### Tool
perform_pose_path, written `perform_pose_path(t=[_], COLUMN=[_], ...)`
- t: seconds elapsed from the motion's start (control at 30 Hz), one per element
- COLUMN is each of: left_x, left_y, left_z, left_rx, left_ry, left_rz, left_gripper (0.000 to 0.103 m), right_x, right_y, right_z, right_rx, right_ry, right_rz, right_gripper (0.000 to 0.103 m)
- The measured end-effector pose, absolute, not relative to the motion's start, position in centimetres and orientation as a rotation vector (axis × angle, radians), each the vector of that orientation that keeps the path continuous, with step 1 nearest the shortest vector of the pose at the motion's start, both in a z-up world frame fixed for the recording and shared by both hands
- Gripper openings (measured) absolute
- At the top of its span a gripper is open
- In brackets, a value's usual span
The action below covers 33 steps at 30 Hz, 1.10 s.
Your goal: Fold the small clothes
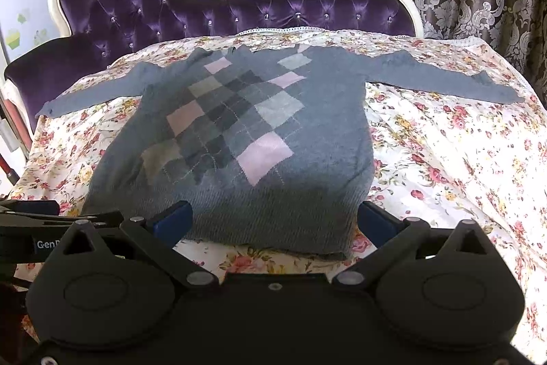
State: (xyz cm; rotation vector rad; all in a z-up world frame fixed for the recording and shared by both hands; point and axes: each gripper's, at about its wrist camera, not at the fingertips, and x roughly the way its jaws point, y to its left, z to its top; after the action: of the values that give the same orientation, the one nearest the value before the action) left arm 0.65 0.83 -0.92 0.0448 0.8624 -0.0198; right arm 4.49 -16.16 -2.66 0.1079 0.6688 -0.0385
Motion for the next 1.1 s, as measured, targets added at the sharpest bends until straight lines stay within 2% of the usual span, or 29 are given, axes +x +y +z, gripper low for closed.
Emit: perform_pose_path(t=[1.1], left_x=[1.35], left_y=[1.14], left_z=[-1.53], left_rx=[0.034], left_ry=[0.908], left_rz=[-0.01], left_gripper=[0.089], right_x=[5.12], right_y=[-16.03], right_z=[-3.25], right_rx=[0.114], right_ry=[0.705], right_rz=[-0.031], right_gripper=[0.102])
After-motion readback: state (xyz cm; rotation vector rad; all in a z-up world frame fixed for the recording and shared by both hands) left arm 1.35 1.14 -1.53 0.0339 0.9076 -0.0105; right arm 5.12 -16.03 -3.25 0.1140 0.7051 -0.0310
